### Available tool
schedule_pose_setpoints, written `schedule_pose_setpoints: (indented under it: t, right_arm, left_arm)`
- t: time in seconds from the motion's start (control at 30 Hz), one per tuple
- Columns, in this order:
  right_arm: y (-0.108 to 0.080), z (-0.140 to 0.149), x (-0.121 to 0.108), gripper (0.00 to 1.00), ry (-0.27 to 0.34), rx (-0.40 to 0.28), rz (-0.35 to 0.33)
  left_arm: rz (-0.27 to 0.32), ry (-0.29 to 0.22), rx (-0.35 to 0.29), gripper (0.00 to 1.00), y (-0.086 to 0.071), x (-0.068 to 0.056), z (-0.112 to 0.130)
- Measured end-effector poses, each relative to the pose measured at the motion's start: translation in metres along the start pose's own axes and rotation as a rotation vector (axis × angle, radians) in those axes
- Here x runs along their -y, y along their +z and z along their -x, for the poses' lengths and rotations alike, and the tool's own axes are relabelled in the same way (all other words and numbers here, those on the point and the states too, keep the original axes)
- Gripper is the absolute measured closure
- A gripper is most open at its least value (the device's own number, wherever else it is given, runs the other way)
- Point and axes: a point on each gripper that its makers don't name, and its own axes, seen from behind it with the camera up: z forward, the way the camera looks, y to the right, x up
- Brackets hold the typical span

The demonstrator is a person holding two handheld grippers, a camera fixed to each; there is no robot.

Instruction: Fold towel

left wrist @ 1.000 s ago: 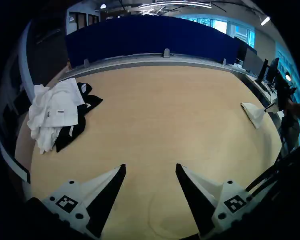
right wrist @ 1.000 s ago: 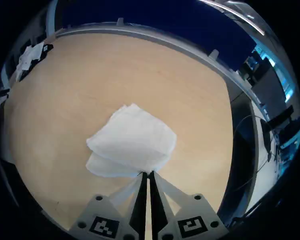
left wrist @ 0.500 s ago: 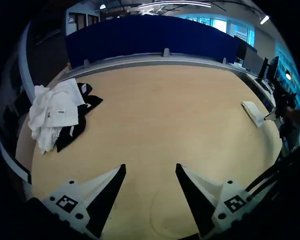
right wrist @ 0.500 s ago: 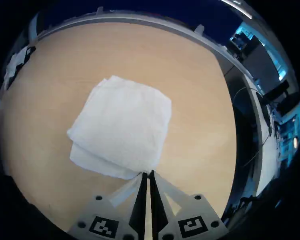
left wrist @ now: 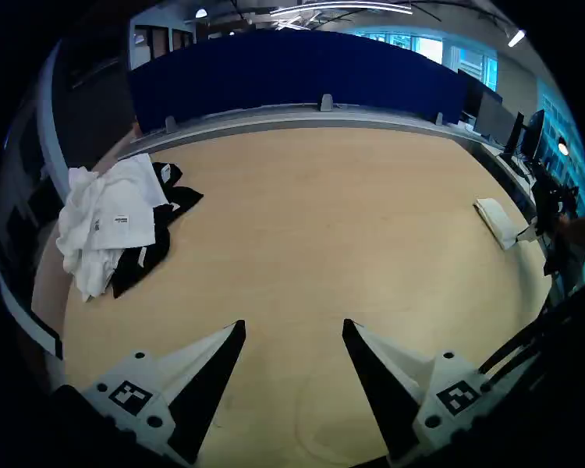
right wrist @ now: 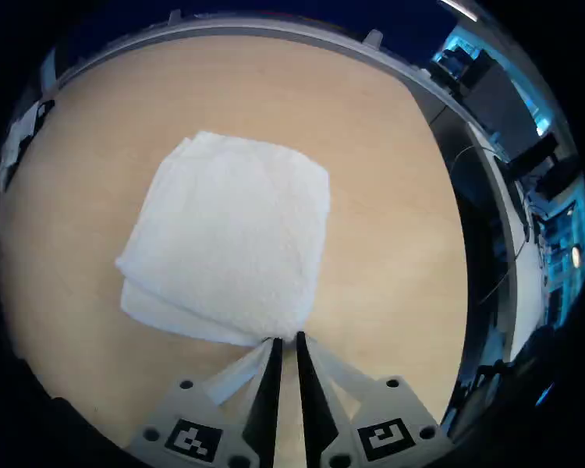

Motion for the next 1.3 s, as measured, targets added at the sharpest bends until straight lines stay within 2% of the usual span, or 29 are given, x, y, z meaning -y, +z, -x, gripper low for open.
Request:
schedule_pose_setpoints:
  t: [0.1,0.3,0.37,0.5,0.57,0.77,1.3]
  right_arm:
    - [-0.001,0.001,-0.002,0.77,0.008,-0.004,0.009]
    - [-0.002,0.0,0.001,0.75,0.019,-0.018,0.01]
    - [-0.004,0.001,0.001,0.66,0.017,-0.022,0.012]
    - [-0.008,0.003,-0.003,0.39,0.015,-0.029,0.024]
    - [-0.011,0.003,-0.006,0.33,0.018,-0.036,0.038]
    - [-0.012,0.002,-0.013,0.32,0.04,-0.039,0.056]
    - [-0.022,-0.002,-0.013,0.32,0.03,-0.06,0.058]
  left_arm:
    - [0.002,0.001,-0.002,0.08,0.001,-0.001,-0.001]
    - [0.005,0.003,-0.003,0.08,0.002,-0.002,-0.002]
    - [0.006,0.006,-0.004,0.08,0.001,-0.002,-0.003]
    - [0.006,0.008,-0.005,0.08,0.002,-0.001,-0.005]
    - [0.007,0.006,-0.006,0.08,0.002,-0.001,-0.006]
    - [0.014,0.012,-0.006,0.08,0.002,-0.005,-0.007]
    - [0.021,0.017,-0.017,0.08,0.002,-0.008,-0.01]
